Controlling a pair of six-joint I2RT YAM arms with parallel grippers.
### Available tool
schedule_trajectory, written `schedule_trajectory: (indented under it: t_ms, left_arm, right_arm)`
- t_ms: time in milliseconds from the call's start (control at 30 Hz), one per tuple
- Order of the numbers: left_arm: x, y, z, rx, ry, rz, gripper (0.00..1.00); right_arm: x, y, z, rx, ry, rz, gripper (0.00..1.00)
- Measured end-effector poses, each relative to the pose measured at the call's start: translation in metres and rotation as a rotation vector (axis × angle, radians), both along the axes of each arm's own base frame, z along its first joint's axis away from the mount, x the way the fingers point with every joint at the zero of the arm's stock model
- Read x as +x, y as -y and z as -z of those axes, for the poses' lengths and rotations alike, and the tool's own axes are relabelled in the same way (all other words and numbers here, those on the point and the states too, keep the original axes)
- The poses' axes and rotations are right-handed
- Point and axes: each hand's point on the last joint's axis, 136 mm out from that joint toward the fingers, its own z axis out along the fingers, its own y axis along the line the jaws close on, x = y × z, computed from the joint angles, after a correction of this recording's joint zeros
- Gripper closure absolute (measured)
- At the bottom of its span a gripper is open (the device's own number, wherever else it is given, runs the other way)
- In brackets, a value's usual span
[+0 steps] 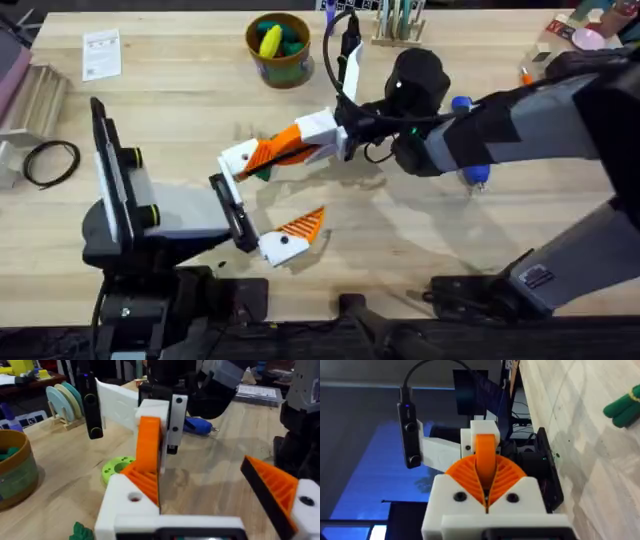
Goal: Pick up the gripper from the table and insert it into the empty holder that is missing its gripper. Then pick up a screw, insert it into the mounting hole, and use the screwdriver to tighten it. Finally, clean up the table by picking up the vegetable and placing it into the bucket.
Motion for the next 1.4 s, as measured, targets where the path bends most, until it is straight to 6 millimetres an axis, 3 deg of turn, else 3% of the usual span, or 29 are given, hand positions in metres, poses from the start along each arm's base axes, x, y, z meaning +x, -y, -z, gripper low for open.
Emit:
schedule_trajectory:
  t_ms: [1000,1067,1200,1400]
  left_arm:
    - [0.001,-0.001,0.0,0.002,0.004,-0.008,0.016]
    - [0.001,0.0,0.0,0.002,0.003,-0.004,0.015]
    - [-0.003,0.001,0.0,0.0,0.001,0.017,0.015]
    - [-0.004,0.002,0.0,-0.002,0.0,0.027,0.015]
  right_arm:
    - [0.0,-0.004,-0.001,-0.003,-0.006,-0.002,0.986]
    - [0.0,-0.005,-0.001,-0.005,-0.011,0.003,0.779]
    - [0.002,-0.01,-0.005,0.003,0.002,0.017,0.206]
    - [0.004,-0.012,-0.006,0.006,0.006,0.028,0.161]
